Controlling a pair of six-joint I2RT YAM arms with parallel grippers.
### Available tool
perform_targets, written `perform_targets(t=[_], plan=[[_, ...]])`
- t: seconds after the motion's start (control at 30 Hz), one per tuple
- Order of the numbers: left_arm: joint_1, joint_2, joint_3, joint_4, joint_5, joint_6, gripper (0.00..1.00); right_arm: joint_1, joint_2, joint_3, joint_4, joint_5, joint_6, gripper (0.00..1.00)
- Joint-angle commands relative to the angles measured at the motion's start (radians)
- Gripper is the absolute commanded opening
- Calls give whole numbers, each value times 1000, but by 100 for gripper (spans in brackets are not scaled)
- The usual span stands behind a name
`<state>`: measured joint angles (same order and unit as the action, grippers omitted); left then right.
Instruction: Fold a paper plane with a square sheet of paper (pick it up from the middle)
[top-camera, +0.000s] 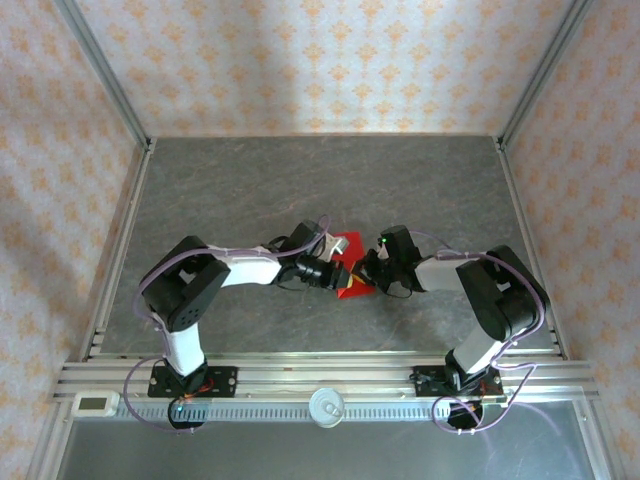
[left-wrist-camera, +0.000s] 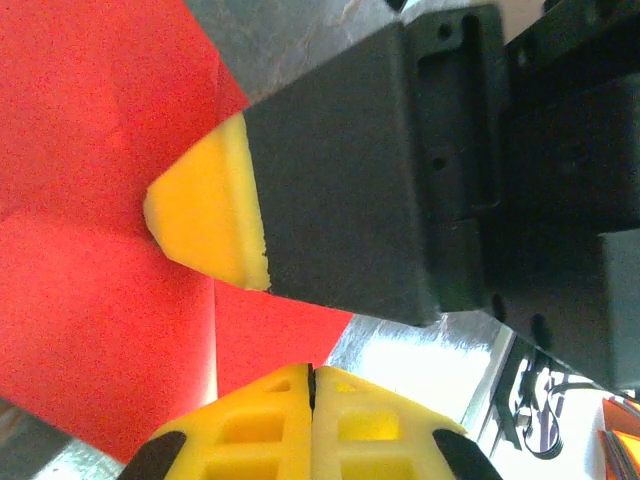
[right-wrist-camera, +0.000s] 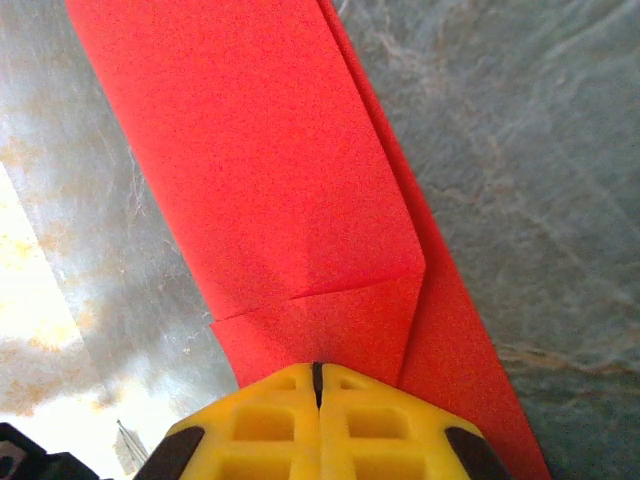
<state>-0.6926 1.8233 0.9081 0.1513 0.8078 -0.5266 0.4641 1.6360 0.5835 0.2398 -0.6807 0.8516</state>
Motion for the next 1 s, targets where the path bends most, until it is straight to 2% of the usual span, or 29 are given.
perform_targets(t=[0.0,0.37,0.97], plan=[[-12,25,34,25,22,-5,5,2,38,-39,-116,88,-20,0],[-18,82,48,-39,-38,34,5,1,42,-37,-119,85,-24,0],[-25,37,-67,-106,-48,115,6,2,45,-34,-134,87,-37,0]])
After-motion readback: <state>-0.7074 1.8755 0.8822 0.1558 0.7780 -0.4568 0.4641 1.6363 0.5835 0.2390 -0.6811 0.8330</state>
